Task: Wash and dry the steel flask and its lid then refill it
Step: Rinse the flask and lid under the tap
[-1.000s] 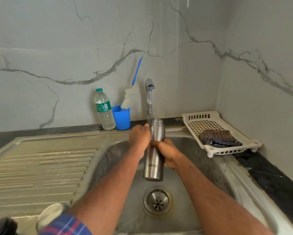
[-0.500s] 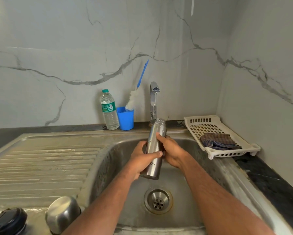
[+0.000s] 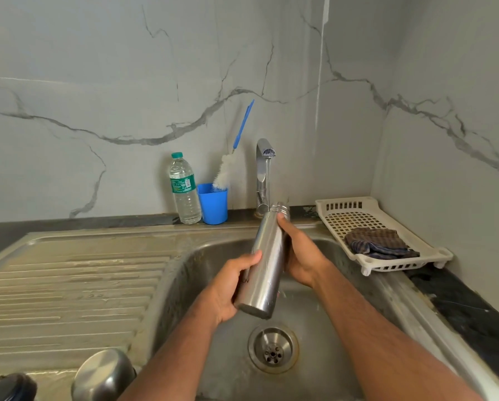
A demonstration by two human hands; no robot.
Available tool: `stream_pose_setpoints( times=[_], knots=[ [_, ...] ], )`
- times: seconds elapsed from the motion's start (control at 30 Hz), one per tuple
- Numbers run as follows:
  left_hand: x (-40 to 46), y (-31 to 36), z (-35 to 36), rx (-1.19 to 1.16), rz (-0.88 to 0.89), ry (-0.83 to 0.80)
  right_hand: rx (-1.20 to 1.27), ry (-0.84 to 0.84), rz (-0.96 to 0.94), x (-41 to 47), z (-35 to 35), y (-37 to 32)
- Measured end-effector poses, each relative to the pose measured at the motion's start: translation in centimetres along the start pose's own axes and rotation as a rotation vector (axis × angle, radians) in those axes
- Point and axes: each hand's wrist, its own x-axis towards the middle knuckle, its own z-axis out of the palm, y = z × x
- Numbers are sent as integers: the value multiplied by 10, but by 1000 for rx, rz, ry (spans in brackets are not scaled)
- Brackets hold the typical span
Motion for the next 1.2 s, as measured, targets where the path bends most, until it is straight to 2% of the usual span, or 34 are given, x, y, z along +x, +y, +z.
stream_pose_setpoints(
  times=[0.07, 0.13, 0.2, 0.33, 0.5, 0.57, 0.7, 0.83, 0.93, 1.03, 1.2],
  knots=[
    [-1, 1, 1, -139, -40, -51, -60, -23, 36, -3, 1, 1],
    [-1, 1, 0, -134, -35, -56, -140, 6, 32, -5, 3, 1],
    [3, -1, -1, -54, -29, -18, -184, 93, -20, -5, 6, -1],
    [13, -11, -1, 310, 11, 174, -179, 275, -171, -3, 9, -3],
    [19, -15, -5, 280, 199, 207, -67, 373, -245, 1, -1, -9],
    [20, -14, -3, 250, 230, 241, -20, 351, -246, 1, -4, -10],
    [18, -9, 4, 84, 156, 209, 65, 176, -154, -3, -4, -4],
    [19, -5, 6, -115, 102, 138, -6, -21, -76, -7, 4, 3],
    [19, -5, 9, -163, 66, 179, -73, 22, -72, -6, 9, 5],
    [24, -11, 8, -62, 59, 216, -141, 142, -120, -1, 11, 8],
    [27, -16, 5, 328, 128, 220, -246, 190, -103, 3, 9, 11]
  ],
)
